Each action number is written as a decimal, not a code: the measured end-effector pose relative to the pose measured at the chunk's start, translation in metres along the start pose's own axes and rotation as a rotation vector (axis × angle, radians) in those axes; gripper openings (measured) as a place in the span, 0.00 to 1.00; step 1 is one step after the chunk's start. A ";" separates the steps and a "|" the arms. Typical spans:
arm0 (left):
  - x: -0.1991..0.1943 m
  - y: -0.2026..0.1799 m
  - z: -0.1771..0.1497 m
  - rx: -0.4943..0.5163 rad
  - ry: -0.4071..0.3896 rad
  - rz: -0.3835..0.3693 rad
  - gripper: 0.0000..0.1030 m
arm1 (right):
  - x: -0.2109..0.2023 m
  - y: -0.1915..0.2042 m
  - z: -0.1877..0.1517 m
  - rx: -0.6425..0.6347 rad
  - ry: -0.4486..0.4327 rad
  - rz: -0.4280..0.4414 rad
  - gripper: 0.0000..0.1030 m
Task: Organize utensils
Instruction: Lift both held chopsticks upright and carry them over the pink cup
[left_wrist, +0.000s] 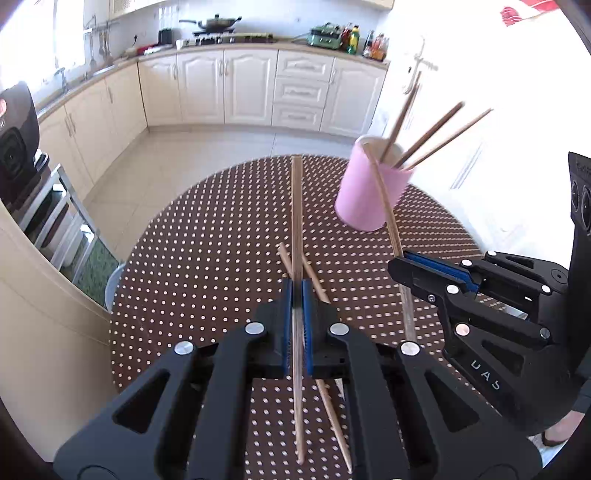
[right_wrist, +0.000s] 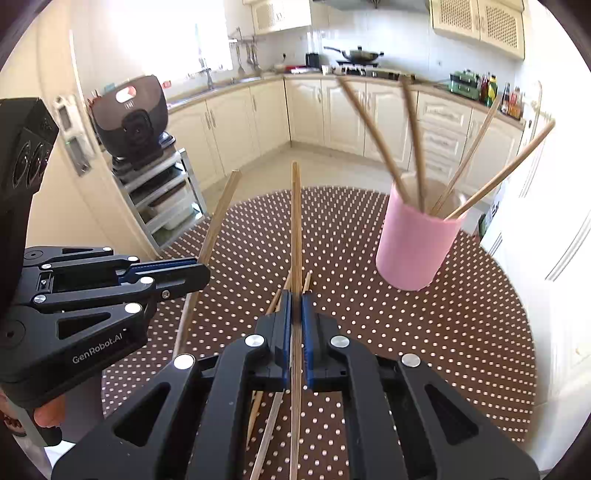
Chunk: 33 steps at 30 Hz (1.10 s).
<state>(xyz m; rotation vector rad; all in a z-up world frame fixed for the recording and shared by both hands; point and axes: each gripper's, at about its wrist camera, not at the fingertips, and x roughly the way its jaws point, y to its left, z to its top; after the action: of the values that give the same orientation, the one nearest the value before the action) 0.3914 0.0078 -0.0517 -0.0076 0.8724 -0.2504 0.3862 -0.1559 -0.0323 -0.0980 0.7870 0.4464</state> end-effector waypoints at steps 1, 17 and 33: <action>-0.007 -0.003 0.000 0.006 -0.010 0.002 0.06 | -0.007 0.001 0.000 -0.002 -0.010 -0.002 0.04; -0.081 -0.047 -0.011 0.064 -0.138 -0.026 0.06 | -0.069 -0.001 -0.005 0.004 -0.117 -0.019 0.04; -0.088 -0.076 0.005 0.075 -0.308 -0.080 0.05 | -0.091 -0.041 0.007 0.037 -0.211 -0.076 0.04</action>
<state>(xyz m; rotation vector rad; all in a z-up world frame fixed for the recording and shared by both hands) 0.3245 -0.0472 0.0264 -0.0113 0.5563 -0.3462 0.3518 -0.2227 0.0329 -0.0449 0.5822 0.3633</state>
